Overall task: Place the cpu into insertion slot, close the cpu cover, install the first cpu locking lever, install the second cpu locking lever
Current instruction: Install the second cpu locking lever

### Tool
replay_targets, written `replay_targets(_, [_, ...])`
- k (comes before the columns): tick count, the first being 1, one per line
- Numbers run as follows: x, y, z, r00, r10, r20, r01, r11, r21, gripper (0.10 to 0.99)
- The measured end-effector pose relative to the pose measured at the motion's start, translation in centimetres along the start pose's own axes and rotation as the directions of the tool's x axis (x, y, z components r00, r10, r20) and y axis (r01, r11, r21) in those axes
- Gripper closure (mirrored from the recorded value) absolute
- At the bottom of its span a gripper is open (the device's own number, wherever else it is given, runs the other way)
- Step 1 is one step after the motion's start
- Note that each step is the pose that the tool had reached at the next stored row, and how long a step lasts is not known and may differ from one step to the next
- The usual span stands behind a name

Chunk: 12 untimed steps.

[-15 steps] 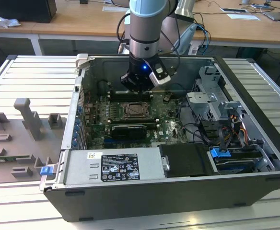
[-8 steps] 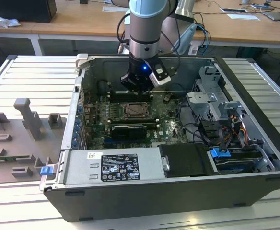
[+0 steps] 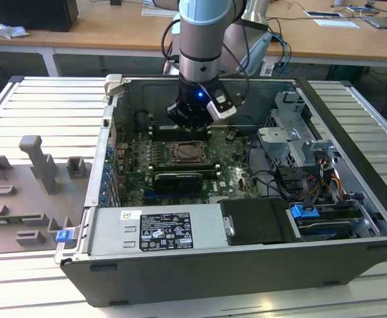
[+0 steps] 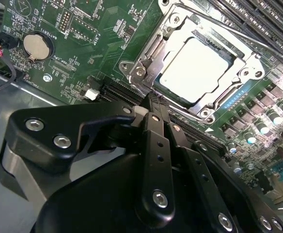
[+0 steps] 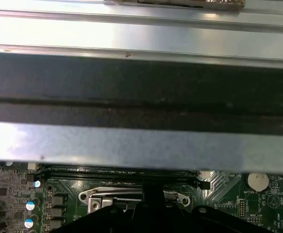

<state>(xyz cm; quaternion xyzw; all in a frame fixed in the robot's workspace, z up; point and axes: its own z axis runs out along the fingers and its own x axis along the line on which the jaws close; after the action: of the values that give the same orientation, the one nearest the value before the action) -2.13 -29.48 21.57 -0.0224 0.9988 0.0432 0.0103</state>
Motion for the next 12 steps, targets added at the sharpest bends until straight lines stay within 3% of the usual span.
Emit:
replay_targets(7, [0.00,-0.04,-0.29,1.0000,0.000,-0.0001,0.000,1.0000,0.000,0.980])
replay_targets(12, [-0.05,0.14,-2.33,1.0000,0.000,0.0000,0.000,1.0000,0.000,0.980])
